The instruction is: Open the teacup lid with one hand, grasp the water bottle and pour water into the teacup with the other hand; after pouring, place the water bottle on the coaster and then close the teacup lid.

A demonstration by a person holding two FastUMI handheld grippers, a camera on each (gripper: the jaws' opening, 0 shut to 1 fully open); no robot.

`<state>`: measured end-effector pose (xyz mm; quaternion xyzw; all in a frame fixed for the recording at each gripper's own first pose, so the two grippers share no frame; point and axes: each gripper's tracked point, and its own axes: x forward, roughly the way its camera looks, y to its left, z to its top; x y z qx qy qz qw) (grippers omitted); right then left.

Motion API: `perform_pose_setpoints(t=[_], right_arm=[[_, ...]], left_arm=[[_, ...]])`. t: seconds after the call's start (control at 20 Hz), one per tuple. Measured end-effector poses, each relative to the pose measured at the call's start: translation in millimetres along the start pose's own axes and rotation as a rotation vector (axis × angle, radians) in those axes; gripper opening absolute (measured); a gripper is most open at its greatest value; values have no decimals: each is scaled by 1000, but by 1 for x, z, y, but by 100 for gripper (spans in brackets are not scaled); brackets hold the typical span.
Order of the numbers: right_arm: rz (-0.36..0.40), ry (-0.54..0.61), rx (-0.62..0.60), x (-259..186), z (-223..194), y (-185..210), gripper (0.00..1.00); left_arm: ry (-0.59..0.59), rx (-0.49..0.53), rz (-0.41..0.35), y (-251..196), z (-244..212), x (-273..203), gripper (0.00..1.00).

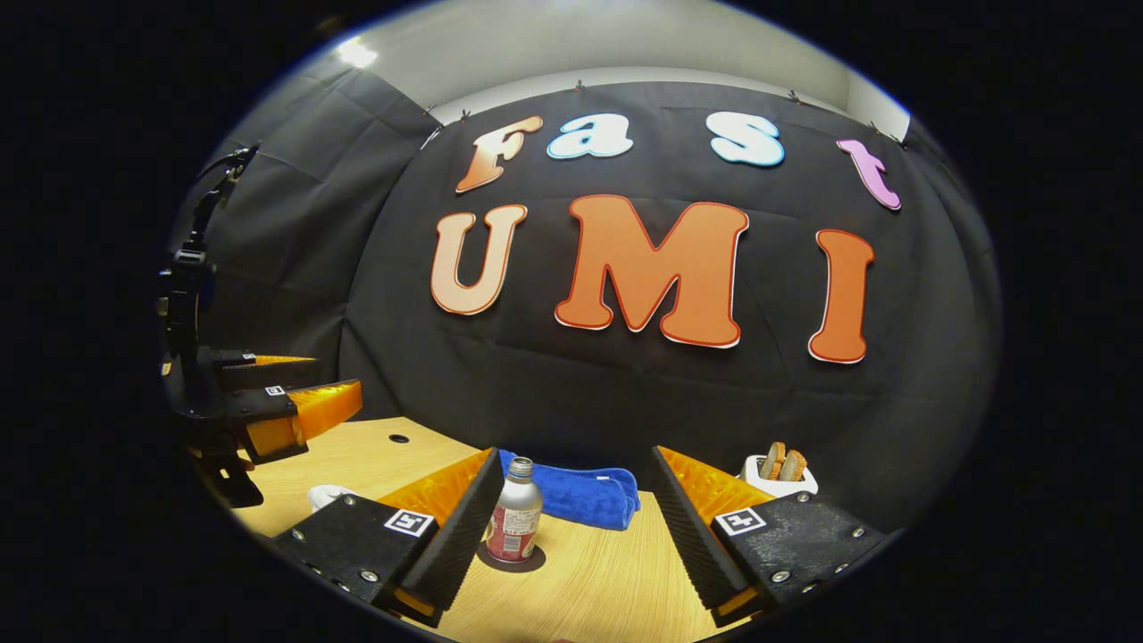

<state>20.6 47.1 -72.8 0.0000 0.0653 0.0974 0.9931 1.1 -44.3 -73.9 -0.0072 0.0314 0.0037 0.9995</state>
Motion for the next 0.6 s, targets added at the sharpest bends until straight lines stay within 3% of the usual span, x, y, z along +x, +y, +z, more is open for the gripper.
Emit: perform_pose_setpoints(t=[0.1,0.3,0.45,0.6], right_arm=[[-2,2,0,-1,-1,-1,100],[-2,-3,-1,-2,1,-1,96],[-3,-7,2,-2,2,-3,100],[-6,-7,3,-3,2,-4,100]], left_arm=[[-4,-4,2,0,1,1,97],[-6,-5,1,-1,2,1,94],[-9,-5,0,-1,3,0,94],[-14,-2,3,-1,4,0,100]])
